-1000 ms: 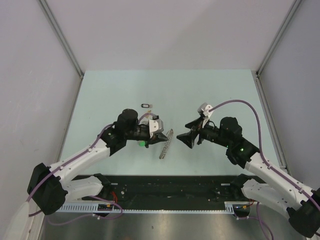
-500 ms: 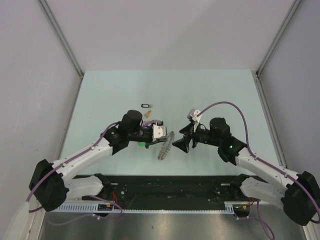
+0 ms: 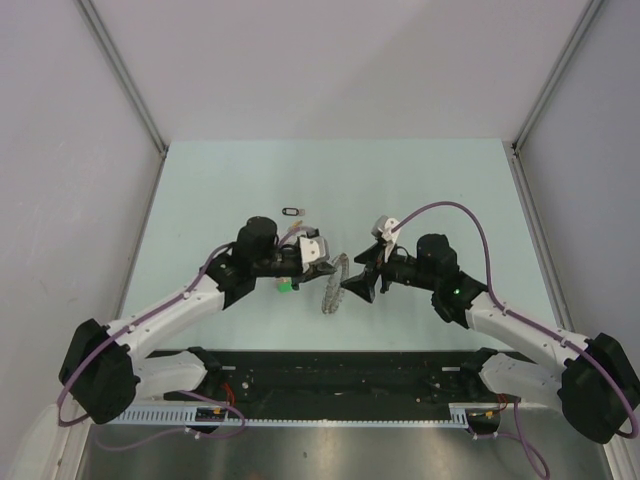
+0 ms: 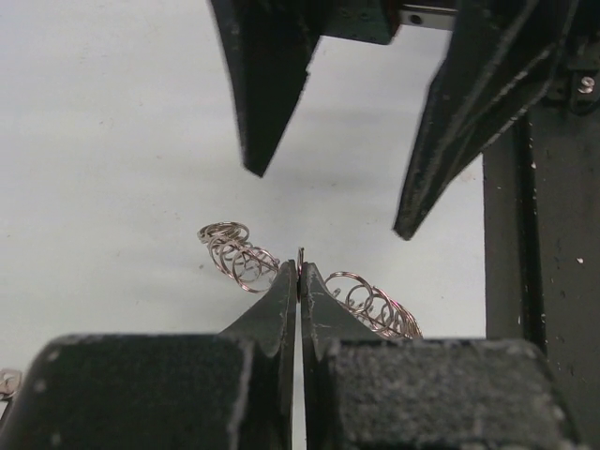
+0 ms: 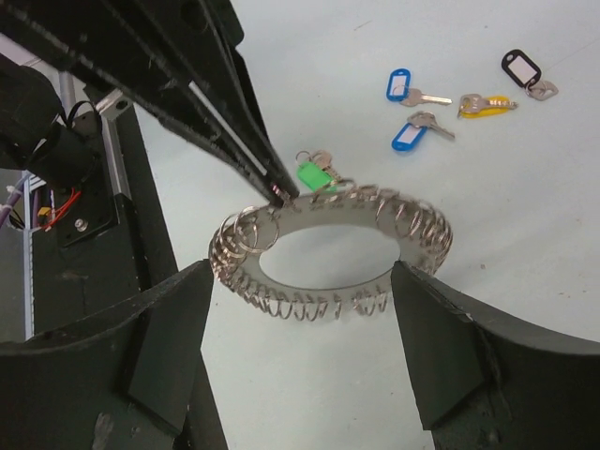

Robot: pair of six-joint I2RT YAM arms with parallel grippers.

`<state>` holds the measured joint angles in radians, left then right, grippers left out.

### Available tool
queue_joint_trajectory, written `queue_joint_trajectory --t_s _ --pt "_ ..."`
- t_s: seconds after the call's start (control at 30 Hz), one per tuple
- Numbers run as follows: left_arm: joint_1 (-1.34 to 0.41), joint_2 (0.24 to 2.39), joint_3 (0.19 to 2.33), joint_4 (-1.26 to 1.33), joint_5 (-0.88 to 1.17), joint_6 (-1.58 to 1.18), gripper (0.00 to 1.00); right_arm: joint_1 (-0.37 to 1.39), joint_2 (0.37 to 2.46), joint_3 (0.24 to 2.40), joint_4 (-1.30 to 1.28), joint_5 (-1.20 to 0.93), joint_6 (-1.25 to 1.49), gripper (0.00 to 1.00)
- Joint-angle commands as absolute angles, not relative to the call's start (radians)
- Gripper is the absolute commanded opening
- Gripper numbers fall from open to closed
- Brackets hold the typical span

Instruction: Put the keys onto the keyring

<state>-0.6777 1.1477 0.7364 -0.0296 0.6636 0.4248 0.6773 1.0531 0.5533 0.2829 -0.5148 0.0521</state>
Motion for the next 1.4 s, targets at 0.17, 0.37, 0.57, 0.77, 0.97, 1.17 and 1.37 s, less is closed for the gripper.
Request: queue_joint_trajectory --t_s 0.17,0.37,0.57,0.77,0.97,1.17,1.37 --pt "-0.503 1.094 0.79 0.086 0.666 0.263 0.0 0.728 1.086 0.592 0.316 -0.437 0.04 0.8" --pt "-0.367 1.04 0.811 0.074 0.576 0.216 0.0 0.83 1.225 0.673 0.33 -0.336 -0.026 0.78" --pt "-0.264 0.971 0.802 0.064 0.519 0.225 0.01 0.94 1.475 0.771 0.387 -0.223 -0.061 0.69" --pt "-0.18 0.957 0.793 0.08 0.413 0.167 0.01 1.032 1.699 0.888 0.449 -0.085 -0.094 0.63" --pt "-0.144 0.948 0.792 0.084 0.371 0.133 0.0 1.086 1.837 0.974 0.508 0.027 -0.121 0.59" --pt "-0.133 0.945 0.79 0.069 0.292 0.124 0.0 1.12 1.951 1.041 0.578 0.092 -0.166 0.57" --pt "-0.129 0.951 0.792 0.067 0.29 0.123 0.0 1.134 2.043 1.118 0.591 0.121 -0.204 0.56"
